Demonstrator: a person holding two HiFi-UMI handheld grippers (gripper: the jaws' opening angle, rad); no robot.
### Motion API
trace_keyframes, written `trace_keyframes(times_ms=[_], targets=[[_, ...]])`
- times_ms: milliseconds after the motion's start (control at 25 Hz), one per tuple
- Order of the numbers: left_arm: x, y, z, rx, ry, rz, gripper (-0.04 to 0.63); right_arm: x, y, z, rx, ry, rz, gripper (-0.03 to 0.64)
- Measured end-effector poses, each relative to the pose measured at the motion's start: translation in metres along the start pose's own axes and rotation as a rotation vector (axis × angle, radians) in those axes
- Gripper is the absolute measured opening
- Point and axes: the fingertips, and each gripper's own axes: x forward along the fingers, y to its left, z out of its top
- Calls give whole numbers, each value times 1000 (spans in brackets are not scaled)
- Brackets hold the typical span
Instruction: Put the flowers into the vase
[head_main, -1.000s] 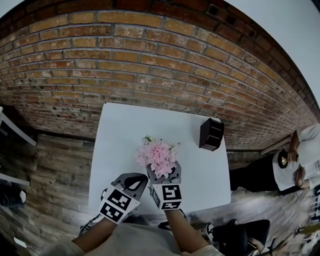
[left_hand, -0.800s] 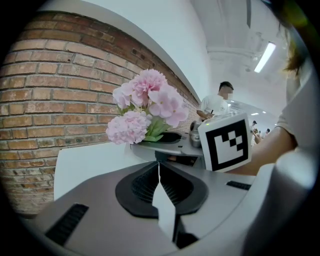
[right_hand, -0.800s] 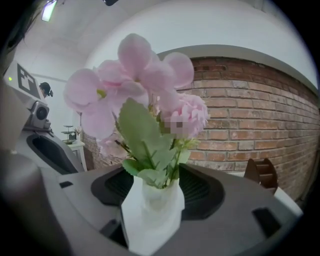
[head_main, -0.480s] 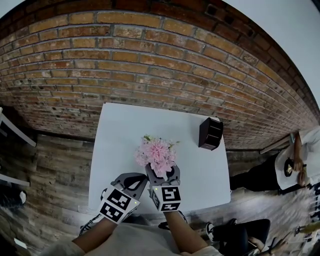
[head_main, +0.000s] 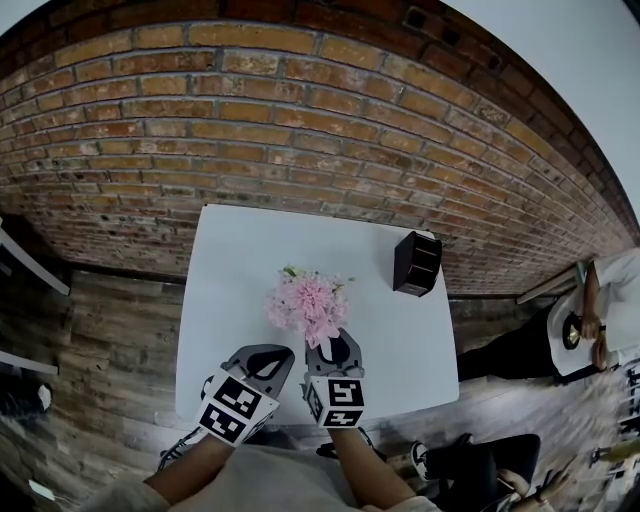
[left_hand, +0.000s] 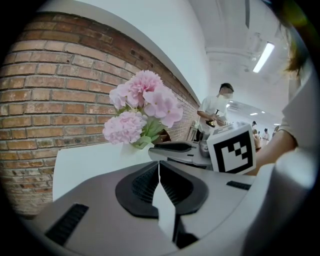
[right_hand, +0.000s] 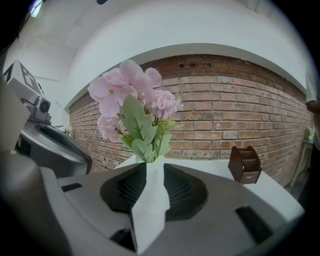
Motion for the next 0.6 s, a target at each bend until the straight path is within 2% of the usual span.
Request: trace_keyframes(times_ms=[120,200,400,600], targets=[[1,-3,0,4,-3,-8,9,-6,-5,-4,25,11,-23,36],[2,-7,2,11,-7,-13,11,-11,-6,-7,49,25,-27,8],[5,-16,5,24,-15,-25,9,-30,-7,-5,47,15,-57,6],[0,-17,14,33,-50,-2,9,-53,4,19,28,-45,-61,6]])
